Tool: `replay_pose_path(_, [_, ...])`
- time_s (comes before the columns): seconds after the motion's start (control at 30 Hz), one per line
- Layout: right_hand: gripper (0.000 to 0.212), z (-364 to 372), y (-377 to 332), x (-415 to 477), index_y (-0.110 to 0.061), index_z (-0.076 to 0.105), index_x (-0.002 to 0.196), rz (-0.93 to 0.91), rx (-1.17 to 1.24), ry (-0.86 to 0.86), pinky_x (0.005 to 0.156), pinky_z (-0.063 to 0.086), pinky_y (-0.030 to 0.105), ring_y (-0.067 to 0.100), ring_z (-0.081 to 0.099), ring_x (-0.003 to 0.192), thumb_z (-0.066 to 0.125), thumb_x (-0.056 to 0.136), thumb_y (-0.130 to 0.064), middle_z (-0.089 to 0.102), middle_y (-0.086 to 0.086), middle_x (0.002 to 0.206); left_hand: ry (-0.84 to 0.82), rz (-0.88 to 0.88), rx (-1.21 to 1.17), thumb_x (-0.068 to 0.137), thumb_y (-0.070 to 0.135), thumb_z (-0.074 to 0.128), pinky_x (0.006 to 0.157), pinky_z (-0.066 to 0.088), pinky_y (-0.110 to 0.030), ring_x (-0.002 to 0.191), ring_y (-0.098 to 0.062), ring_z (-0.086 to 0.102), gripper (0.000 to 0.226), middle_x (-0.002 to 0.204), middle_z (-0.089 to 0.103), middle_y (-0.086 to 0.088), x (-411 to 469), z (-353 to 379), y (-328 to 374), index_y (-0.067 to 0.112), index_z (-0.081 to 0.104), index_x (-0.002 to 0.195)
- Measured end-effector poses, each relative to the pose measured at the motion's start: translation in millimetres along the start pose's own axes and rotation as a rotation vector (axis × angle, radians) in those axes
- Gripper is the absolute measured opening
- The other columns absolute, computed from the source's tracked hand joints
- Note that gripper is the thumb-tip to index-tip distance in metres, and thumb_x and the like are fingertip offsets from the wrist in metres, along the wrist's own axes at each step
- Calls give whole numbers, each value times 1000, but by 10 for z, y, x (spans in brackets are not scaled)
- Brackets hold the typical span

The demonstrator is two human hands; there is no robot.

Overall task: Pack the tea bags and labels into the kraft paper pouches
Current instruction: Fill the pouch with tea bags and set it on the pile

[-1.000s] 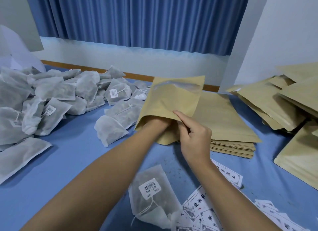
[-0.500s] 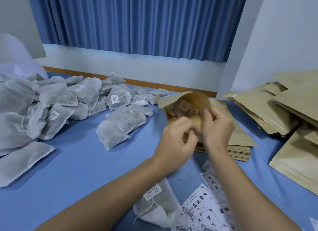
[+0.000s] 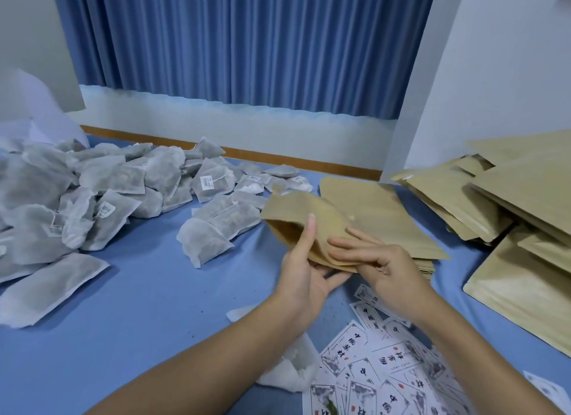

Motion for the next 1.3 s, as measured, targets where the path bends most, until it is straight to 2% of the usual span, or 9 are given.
replay_pose_path(0.17, [66, -34, -6, -126, -32, 76, 115, 43, 30, -58, 117, 32, 30, -4, 35, 142, 50, 85, 21, 60, -23, 136, 237, 9, -93, 100, 50, 49, 80, 61, -48, 98, -28, 74, 46, 106, 76, -12, 13, -124, -212, 13, 63, 124])
replay_pose_path(0.3, [37, -355, 57, -361, -38, 64, 128, 195, 43, 503, 108, 44, 34, -4, 50, 128, 70, 92, -35, 58, -23, 136, 336, 90, -25, 104, 28, 46, 73, 62, -45, 93, -32, 75, 28, 96, 77, -14, -17, -176, -244, 7, 57, 116])
replay_pose_path(0.4, [49, -284, 251, -576, -33, 67, 115, 423, 340, 657, 89, 57, 42, 9, 67, 109, 59, 84, -70, 71, -13, 114, 309, 77, 117, 105, 29, 47, 67, 62, -39, 93, -29, 75, 27, 94, 77, -11, -26, -154, -262, 6, 56, 114])
replay_pose_path(0.5, [47, -176, 288, -609, -17, 69, 103, 516, 613, 641, 55, 54, 37, 28, 74, 81, 54, 95, -60, 76, 8, 93, 306, 44, 269, 104, 29, 49, 61, 61, -35, 84, -26, 76, 31, 89, 77, -10, -42, -171, -335, 1, 59, 112])
replay_pose_path(0.57, [31, -182, 282, -627, -13, 66, 96, 534, 671, 655, 50, 49, 34, 26, 71, 69, 57, 100, -42, 74, 11, 88, 275, 44, 326, 103, 30, 50, 56, 58, -33, 80, -25, 76, 30, 84, 77, -7, -54, -150, -362, 2, 59, 108])
replay_pose_path(0.67, [13, -130, 333, -673, -11, 66, 95, 577, 769, 646, 52, 46, 31, 22, 68, 66, 56, 101, -14, 73, 12, 89, 283, 59, 314, 101, 50, 47, 50, 53, -32, 78, -29, 75, 50, 87, 77, -14, -75, -168, -321, 4, 64, 108])
replay_pose_path(0.77, [15, -89, 345, -687, -10, 65, 87, 556, 853, 616, 55, 48, 28, 21, 66, 68, 57, 100, -9, 72, 9, 85, 429, 87, 194, 97, 69, 34, 41, 44, -27, 54, -28, 66, 70, 65, 68, -16, -86, -333, -234, 7, 67, 97])
replay_pose_path(1.07, [22, -128, 503, -723, -16, 56, 76, 559, 950, 670, 51, 50, 21, 14, 65, 66, 65, 96, -14, 56, -2, 71, 461, 193, 105, 103, 35, 47, 38, 40, -26, 48, -24, 59, 33, 53, 53, -9, -108, -368, -100, 5, 60, 101])
replay_pose_path(1.3, [18, 69, 354, -633, -2, 67, 103, 528, 862, 428, 56, 51, 24, 15, 65, 70, 62, 98, -18, 70, 15, 90, 323, 76, 324, 90, 19, 73, 41, 41, -25, 56, -17, 62, 18, 69, 62, -13, -162, -203, -284, 2, 68, 87])
Point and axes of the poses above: each hand's wrist, its own x-axis towards the middle knuckle, its own z-axis out of the palm, y = z × x, the point moved 8 cm from there along x, towards the middle knuckle
